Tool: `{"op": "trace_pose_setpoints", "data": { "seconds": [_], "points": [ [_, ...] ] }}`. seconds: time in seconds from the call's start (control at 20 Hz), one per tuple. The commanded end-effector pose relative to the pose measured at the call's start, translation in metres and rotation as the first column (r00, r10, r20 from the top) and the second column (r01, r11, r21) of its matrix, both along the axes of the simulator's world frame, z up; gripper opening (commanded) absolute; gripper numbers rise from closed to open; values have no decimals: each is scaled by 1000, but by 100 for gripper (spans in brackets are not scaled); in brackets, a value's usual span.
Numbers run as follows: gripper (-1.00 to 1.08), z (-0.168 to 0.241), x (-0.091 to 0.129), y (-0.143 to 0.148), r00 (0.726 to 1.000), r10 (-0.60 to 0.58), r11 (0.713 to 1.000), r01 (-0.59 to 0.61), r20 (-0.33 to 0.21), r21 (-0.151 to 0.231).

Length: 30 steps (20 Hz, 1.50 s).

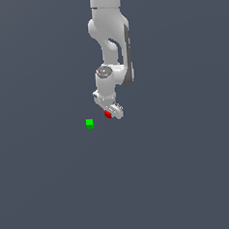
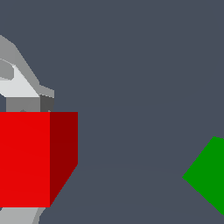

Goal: Stack the red cube on top of the green cube.

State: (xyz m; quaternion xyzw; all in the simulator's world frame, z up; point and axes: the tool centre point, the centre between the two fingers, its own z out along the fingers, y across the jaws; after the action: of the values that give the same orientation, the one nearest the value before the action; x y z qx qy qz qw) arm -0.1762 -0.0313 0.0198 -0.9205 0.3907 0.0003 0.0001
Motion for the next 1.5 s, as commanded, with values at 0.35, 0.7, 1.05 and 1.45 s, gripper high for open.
{"op": "trace_pose_setpoints", "data": {
  "seconds": [0.35, 0.7, 1.05, 1.45],
  "points": [
    [-100, 8, 0, 0, 1000, 0, 1000, 0, 0, 0],
    [-100, 35, -1, 0, 1000, 0, 1000, 0, 0, 0],
    [-100, 75, -1, 0, 1000, -1, 1000, 1, 0, 0],
    [-100, 98, 0, 0, 1000, 0, 1000, 0, 0, -1]
  ]
}}
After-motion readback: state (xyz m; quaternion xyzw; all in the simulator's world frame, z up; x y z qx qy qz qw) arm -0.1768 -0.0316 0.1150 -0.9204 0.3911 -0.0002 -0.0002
